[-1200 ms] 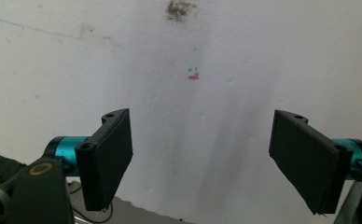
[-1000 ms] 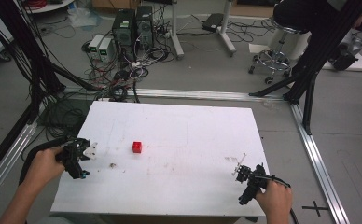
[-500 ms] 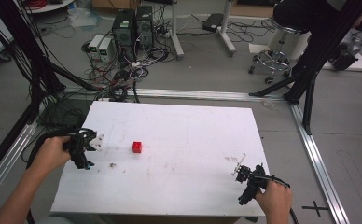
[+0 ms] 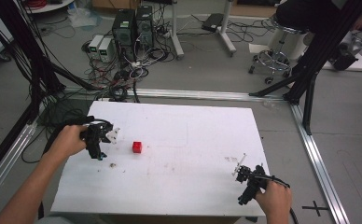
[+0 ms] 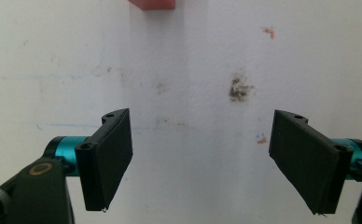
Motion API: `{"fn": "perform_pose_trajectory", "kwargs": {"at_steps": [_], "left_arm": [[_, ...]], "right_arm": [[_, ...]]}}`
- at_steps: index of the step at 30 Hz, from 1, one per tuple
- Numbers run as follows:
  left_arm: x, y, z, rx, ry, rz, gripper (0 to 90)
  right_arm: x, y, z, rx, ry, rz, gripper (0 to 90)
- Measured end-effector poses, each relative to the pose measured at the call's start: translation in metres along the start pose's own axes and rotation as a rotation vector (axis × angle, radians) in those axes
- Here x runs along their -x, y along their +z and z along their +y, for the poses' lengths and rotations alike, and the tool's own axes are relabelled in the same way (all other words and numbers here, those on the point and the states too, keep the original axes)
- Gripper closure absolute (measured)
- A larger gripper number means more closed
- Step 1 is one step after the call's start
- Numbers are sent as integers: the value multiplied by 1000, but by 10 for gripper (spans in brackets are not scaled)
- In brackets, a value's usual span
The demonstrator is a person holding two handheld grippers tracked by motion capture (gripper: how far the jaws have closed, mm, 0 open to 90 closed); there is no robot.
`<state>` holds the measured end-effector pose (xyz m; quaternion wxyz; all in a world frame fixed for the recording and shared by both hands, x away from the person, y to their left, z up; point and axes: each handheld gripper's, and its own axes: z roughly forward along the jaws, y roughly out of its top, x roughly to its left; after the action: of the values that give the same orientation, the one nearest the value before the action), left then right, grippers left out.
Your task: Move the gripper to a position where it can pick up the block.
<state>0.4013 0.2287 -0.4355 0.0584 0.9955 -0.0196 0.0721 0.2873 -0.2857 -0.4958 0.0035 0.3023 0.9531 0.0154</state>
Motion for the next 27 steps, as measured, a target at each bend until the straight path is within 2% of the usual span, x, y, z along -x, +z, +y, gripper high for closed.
{"fn": "perform_pose_trajectory", "kwargs": {"at_steps": [1,2,4,13,22,27], "left_arm": [[0,0,0,0,0,0,218],[-6,2,5,0,16,-12,218],[-11,3,10,3,18,-19,218],[-31,12,31,7,59,-31,218],[-42,22,50,13,83,-55,218],[-46,29,57,-7,94,-65,219]], "right_arm": [[0,0,0,0,0,0,16],[0,1,0,-2,1,1,16],[0,1,-1,1,5,1,16],[1,2,-1,5,1,5,16],[2,2,-4,9,8,8,16],[2,2,-5,11,10,8,16]]}}
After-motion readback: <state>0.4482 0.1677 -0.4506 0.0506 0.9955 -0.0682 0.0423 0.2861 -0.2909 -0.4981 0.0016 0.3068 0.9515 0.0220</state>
